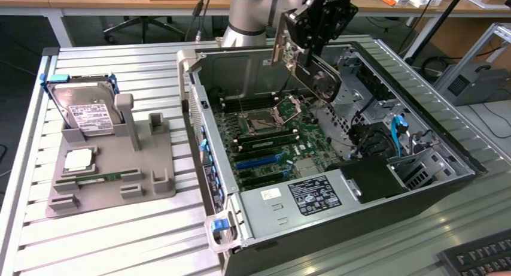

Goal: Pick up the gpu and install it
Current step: 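Insert the gpu into the slot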

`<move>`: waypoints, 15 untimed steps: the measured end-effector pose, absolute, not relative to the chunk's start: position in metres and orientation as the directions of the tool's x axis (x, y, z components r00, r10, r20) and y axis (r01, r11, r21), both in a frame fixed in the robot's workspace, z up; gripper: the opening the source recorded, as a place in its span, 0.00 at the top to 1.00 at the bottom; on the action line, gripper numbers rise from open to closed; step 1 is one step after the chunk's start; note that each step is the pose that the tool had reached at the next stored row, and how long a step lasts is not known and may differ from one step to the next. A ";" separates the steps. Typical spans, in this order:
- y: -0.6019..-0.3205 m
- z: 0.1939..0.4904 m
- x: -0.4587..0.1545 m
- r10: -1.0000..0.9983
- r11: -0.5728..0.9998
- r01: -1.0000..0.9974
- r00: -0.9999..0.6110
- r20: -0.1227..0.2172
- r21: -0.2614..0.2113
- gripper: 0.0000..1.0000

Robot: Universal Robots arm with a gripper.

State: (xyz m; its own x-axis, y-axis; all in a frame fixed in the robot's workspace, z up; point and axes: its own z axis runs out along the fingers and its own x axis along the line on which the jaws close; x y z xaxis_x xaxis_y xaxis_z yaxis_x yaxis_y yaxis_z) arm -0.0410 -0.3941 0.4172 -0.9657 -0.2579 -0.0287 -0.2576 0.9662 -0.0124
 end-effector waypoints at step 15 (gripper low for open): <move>-0.394 0.417 -0.041 -0.364 0.932 -0.363 -0.931 -0.029 -0.012 0.73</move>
State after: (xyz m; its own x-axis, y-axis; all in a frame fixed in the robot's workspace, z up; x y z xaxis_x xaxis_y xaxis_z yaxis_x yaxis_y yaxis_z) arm -0.0409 -0.3941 0.4170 -0.9311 -0.3637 -0.0288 -0.3635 0.9315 -0.0123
